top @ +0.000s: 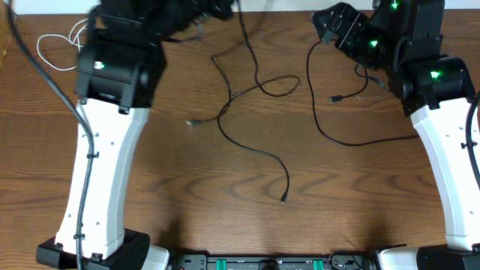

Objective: Untangle cables

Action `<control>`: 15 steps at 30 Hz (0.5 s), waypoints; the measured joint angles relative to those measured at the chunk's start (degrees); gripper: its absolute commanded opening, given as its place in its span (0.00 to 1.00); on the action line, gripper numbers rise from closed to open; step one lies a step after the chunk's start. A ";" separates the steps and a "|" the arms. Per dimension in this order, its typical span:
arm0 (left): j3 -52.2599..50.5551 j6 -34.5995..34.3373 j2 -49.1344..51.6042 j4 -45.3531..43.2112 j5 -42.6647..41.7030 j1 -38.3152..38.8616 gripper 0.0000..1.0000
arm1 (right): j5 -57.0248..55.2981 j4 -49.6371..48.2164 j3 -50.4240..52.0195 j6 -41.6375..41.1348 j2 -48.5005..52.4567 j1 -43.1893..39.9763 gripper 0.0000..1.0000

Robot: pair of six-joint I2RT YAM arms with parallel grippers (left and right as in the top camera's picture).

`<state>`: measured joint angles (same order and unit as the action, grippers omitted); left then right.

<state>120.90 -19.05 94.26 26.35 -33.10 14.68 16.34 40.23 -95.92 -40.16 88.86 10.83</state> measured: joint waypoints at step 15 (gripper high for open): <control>0.00 -2.19 -0.09 16.83 10.88 -16.50 0.08 | -3.54 5.42 0.00 5.73 0.00 0.00 0.97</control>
<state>120.90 -21.23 94.17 43.18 -22.22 -1.83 12.80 45.65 -95.92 -34.44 88.86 10.83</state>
